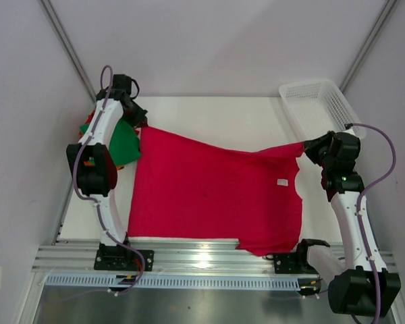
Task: Fold and stack the t-shirts
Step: Grap the side of the flattened tshirt furthest away from the robot with both arms
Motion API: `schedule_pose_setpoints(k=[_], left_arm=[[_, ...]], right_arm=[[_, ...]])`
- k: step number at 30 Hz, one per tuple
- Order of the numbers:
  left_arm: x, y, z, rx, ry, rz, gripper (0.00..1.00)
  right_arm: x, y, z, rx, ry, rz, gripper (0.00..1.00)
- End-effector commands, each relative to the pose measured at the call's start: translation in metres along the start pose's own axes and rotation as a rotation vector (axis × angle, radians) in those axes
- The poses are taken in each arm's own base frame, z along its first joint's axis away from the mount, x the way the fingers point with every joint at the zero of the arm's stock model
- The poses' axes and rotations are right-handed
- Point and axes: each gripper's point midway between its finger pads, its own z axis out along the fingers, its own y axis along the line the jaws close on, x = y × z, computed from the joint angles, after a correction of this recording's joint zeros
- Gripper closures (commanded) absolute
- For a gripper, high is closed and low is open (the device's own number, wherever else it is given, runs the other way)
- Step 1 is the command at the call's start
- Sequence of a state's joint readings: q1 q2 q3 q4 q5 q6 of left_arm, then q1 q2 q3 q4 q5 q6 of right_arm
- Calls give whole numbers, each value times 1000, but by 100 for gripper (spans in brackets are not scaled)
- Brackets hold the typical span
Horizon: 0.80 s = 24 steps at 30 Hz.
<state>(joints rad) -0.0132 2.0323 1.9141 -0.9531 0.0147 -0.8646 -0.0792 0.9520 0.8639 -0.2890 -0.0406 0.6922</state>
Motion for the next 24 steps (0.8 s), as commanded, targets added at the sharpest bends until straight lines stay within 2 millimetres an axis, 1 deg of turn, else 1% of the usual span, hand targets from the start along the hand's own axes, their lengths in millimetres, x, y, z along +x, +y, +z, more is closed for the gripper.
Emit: schedule_pose_setpoints(k=[1, 3, 4, 6, 7, 10, 11, 13, 14, 17, 20, 21, 22, 23, 24], left_arm=[[-3, -5, -30, 81, -22, 62, 99], [0, 0, -34, 84, -33, 93, 99], [7, 9, -36, 72, -26, 100, 99], [8, 11, -42, 87, -37, 123, 99], [16, 21, -43, 75, -30, 133, 99], [19, 30, -49, 64, -50, 144, 100], [19, 33, -54, 65, -60, 153, 99], [20, 37, -57, 56, -67, 161, 99], [19, 37, -64, 64, -82, 167, 99], [21, 39, -74, 70, -91, 168, 99], [26, 41, -88, 105, -102, 167, 99], [32, 47, -91, 107, -102, 165, 99], [31, 46, -95, 116, -113, 167, 99], [32, 51, -96, 105, -122, 167, 99], [37, 58, -93, 89, -112, 170, 99]], right_arm=[[-9, 9, 1, -42, -36, 19, 100], [-10, 10, 0, -47, -40, 21, 100], [-10, 10, 0, -47, -38, 21, 100], [-9, 10, 0, -48, -37, 17, 100], [-8, 10, 0, -49, -34, 17, 100], [-6, 9, 2, -49, -25, 18, 100], [-6, 8, 2, -46, -26, 18, 100], [-4, 6, 3, -42, -24, 15, 100], [-5, 7, 2, -43, -25, 15, 100], [-4, 6, 0, -44, -26, 15, 100], [-4, 7, -5, -51, -32, 22, 100], [-3, 6, -5, -51, -32, 22, 100], [-2, 5, -7, -50, -33, 22, 100], [-2, 5, -7, -51, -34, 23, 100], [-1, 5, -8, -50, -30, 24, 100]])
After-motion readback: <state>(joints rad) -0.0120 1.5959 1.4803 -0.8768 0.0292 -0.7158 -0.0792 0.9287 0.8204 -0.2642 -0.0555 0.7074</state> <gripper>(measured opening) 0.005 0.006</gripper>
